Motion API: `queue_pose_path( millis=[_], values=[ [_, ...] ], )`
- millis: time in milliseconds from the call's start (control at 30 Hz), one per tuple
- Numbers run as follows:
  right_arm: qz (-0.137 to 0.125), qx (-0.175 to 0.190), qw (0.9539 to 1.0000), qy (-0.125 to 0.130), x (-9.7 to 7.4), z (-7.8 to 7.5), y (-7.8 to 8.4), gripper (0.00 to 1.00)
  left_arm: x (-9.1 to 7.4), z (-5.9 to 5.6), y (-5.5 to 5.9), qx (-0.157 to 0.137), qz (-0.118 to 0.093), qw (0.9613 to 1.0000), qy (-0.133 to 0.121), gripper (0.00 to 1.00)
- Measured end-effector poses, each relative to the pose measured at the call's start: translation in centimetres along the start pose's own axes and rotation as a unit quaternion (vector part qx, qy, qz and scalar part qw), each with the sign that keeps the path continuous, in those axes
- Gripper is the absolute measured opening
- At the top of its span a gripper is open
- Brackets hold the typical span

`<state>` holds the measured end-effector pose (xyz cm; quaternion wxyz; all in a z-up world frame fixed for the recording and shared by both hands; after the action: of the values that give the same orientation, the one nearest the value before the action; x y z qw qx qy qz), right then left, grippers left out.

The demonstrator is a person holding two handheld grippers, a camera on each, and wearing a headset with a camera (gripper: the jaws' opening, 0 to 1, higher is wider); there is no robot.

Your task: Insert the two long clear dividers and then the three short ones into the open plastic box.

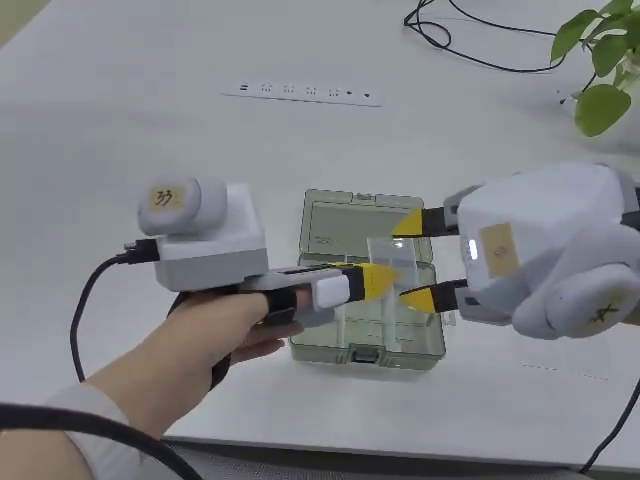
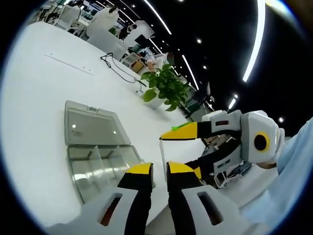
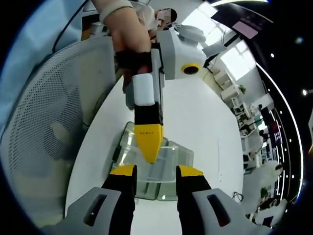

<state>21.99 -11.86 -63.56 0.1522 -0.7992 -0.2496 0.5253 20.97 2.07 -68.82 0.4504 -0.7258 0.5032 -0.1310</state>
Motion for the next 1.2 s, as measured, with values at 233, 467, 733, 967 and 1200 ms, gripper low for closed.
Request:
queue_pose_path(
  millis=[233,467,733,967,1200],
  values=[
    [-0.001,-0.014,0.9999,0.001,-0.2,0.3,-0.1,0.33,-0.1,-0.4,0.2,-0.017,-0.008,0.9997,0.018,0.0],
    [-0.007,-0.026,0.9996,0.003,-0.5,0.6,-0.2,0.33,-0.4,-0.5,0.4,-0.038,-0.013,0.9989,0.026,0.0],
    [-0.008,-0.043,0.999,0.002,-0.4,0.5,-0.3,0.34,-0.5,-0.6,0.5,-0.042,-0.018,0.9986,0.025,0.0],
    [-0.041,0.048,0.9977,-0.027,-1.2,-0.7,-0.3,0.44,-0.8,-0.5,0.8,0.034,0.008,0.9989,0.031,0.0],
    [-0.046,0.118,0.9887,-0.081,-2.1,-1.7,-0.1,0.3,-1.1,-1.0,1.1,0.172,0.04,0.9809,0.081,0.0]
  ],
)
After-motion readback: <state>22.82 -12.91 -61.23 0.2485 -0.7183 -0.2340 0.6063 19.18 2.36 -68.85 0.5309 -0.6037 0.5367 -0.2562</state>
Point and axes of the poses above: the centre of the closed fingertips' face, and the gripper's own axes: x roughly forward along the fingers, z roughly to its left, y roughly out of its underside, the point moved 10 cm from there along -x, roughly backward along the fingers, and after that the axes turned 14 degrees about x, right-handed, at the moved point
